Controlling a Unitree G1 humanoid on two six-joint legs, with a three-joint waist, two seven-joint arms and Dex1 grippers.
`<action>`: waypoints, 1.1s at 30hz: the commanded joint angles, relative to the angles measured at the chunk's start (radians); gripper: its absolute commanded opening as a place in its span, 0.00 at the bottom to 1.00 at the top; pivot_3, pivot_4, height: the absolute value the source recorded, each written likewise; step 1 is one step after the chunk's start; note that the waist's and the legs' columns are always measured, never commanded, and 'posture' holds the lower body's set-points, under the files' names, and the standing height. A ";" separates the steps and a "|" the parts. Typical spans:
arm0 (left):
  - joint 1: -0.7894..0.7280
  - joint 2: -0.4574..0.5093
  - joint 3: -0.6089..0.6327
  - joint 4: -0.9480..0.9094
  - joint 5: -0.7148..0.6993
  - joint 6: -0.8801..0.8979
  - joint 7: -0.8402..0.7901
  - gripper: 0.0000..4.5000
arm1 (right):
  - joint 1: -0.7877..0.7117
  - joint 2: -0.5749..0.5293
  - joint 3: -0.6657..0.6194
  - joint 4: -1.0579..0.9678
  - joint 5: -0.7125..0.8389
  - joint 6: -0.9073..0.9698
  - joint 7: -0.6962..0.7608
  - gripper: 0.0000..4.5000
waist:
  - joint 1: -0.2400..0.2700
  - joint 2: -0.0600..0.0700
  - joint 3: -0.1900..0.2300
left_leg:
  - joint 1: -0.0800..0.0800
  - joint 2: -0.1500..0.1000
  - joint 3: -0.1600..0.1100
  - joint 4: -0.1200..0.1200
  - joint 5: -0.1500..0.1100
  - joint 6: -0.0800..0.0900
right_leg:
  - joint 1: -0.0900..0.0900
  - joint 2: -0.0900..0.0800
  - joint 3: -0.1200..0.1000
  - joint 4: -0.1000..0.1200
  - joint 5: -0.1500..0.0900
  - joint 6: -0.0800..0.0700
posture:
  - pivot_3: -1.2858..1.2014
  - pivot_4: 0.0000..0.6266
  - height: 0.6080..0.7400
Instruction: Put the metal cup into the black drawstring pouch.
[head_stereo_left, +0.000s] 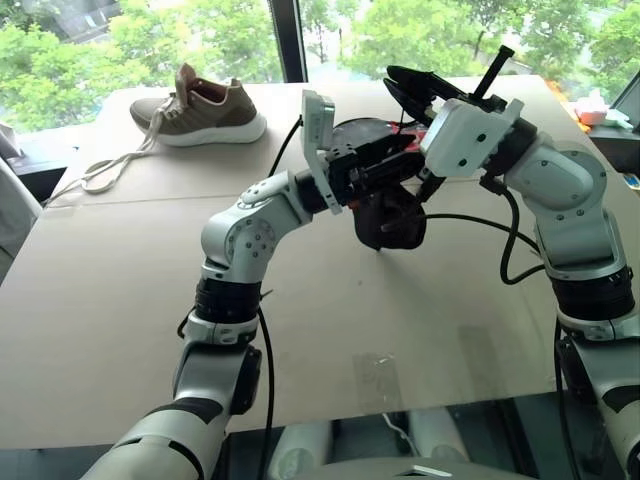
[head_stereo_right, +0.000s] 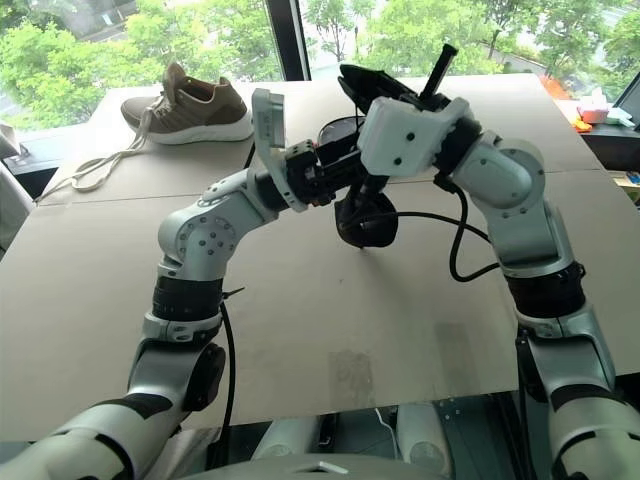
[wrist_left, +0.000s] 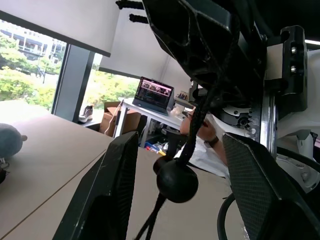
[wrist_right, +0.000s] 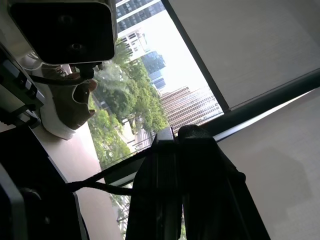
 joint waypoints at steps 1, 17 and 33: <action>-0.010 0.004 0.016 -0.014 -0.006 -0.012 -0.022 0.34 | -0.031 0.004 -0.012 -0.040 0.008 -0.002 -0.005 0.00 | 0.000 0.000 0.000 | 0.000 0.000 0.000 0.000 0.000 0.000 | 0.000 0.000 0.000 0.000 0.000 0.000 | 0.52 0.24 0.97; 0.084 0.076 -0.152 0.051 0.256 -0.141 -0.063 0.04 | -0.166 0.115 -0.142 -0.028 0.135 0.121 -0.131 0.00 | -0.002 0.000 0.000 | 0.001 0.000 0.001 0.000 0.000 0.000 | 0.000 0.000 0.001 0.001 0.000 0.000 | 0.52 0.24 0.97; 0.154 0.072 -0.198 0.129 0.342 -0.169 -0.042 0.04 | -0.328 0.346 -0.481 -0.057 0.650 0.500 -0.497 0.00 | -0.001 0.001 0.000 | -0.009 0.000 0.000 0.000 0.000 0.000 | -0.011 -0.001 0.001 0.004 0.000 -0.001 | 0.52 0.24 0.97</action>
